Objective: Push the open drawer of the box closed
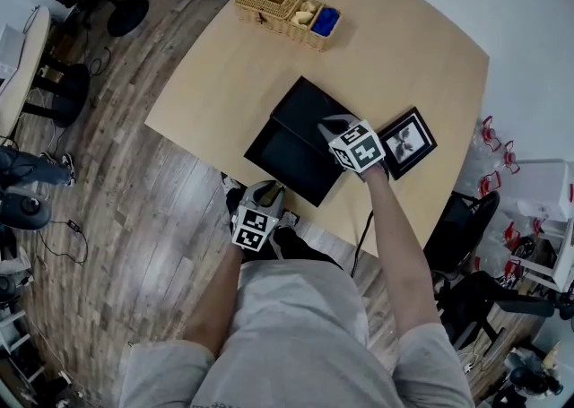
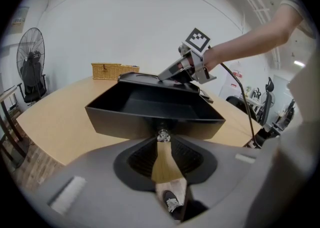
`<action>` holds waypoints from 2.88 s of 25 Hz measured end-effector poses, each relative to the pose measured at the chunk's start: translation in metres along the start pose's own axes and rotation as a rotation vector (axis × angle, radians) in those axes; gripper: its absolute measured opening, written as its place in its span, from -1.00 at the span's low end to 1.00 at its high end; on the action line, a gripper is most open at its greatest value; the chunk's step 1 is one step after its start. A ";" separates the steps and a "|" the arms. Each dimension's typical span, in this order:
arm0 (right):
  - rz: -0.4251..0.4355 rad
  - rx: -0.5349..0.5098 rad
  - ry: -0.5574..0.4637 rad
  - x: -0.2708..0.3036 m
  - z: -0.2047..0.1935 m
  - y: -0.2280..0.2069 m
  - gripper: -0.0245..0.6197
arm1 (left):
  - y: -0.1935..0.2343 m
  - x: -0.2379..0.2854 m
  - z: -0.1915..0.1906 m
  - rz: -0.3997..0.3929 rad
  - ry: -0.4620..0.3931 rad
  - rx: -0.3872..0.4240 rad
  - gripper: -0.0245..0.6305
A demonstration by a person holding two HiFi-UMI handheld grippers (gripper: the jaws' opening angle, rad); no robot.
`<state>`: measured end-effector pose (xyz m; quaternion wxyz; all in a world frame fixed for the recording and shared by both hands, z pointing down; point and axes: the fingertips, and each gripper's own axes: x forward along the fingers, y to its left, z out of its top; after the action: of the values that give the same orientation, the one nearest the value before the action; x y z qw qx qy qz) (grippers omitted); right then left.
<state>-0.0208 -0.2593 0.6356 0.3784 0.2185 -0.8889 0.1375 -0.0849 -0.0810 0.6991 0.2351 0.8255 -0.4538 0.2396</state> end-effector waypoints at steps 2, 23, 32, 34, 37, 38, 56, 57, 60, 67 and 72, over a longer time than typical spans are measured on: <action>0.001 0.000 0.000 0.000 0.000 0.000 -0.92 | 0.000 0.002 0.001 0.003 -0.004 -0.001 -0.50; 0.001 -0.001 -0.002 0.001 0.000 -0.001 -0.92 | 0.002 0.007 0.002 0.017 -0.009 -0.022 -0.54; 0.002 -0.001 0.000 0.001 0.000 0.000 -0.92 | 0.001 0.003 0.007 0.014 -0.015 -0.011 -0.54; 0.002 -0.002 0.000 0.002 0.000 0.000 -0.92 | 0.001 0.003 0.007 0.014 -0.018 -0.011 -0.54; 0.001 -0.001 -0.001 0.002 -0.001 0.000 -0.92 | 0.001 0.002 0.009 0.016 -0.024 -0.008 -0.54; 0.001 -0.001 -0.001 0.002 -0.001 0.000 -0.92 | 0.000 0.002 0.010 0.017 -0.025 -0.006 -0.54; -0.006 -0.005 -0.003 0.003 0.001 0.000 -0.92 | 0.005 0.006 0.016 0.016 -0.015 -0.009 -0.54; -0.007 -0.005 -0.003 0.003 0.000 0.000 -0.92 | 0.004 0.007 0.016 0.015 -0.014 -0.009 -0.54; -0.007 -0.005 -0.003 0.002 0.000 0.001 -0.92 | 0.003 0.008 0.017 0.012 -0.010 -0.005 -0.54; -0.004 -0.001 -0.005 0.002 0.000 0.000 -0.92 | 0.006 0.018 0.018 0.004 -0.004 0.006 -0.54; -0.001 0.001 -0.001 0.002 -0.001 0.002 -0.92 | 0.006 0.021 0.020 -0.001 0.001 0.012 -0.54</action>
<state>-0.0226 -0.2584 0.6375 0.3777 0.2190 -0.8891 0.1375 -0.0764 -0.1099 0.6976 0.2306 0.8270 -0.4517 0.2427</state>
